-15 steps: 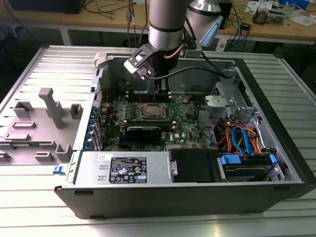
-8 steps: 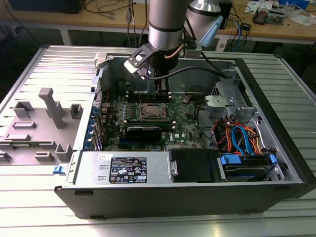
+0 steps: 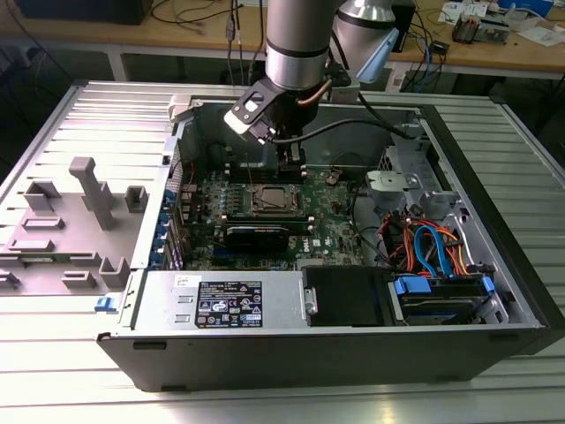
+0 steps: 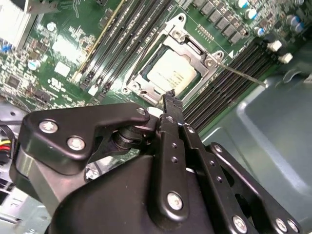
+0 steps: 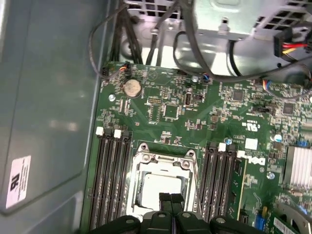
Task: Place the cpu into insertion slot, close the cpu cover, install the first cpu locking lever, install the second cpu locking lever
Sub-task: 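Install the first cpu locking lever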
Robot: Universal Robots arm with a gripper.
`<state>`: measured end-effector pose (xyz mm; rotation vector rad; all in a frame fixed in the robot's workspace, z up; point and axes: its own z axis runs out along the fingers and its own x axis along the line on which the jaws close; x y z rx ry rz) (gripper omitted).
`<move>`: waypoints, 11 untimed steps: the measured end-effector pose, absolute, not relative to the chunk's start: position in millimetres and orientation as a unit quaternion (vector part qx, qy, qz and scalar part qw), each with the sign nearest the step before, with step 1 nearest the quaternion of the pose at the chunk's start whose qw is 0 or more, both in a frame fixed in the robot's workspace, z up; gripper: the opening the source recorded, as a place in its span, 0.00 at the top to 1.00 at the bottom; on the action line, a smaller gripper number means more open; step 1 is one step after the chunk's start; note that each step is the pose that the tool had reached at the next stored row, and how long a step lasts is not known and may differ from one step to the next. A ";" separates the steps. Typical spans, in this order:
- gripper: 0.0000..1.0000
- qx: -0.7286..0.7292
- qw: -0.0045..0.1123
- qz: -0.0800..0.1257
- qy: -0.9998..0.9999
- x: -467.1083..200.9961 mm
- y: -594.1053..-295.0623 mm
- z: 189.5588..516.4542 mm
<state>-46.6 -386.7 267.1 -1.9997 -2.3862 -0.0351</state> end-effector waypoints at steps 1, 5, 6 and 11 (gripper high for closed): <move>0.89 -0.630 0.014 -0.011 -0.777 -46.6 -386.7 267.0; 0.89 -0.599 0.015 -0.010 -0.801 -46.6 -386.7 267.1; 0.89 -0.587 0.015 -0.010 -0.809 -46.6 -386.7 267.0; 0.89 -0.551 0.015 -0.010 -0.835 -46.6 -386.7 267.0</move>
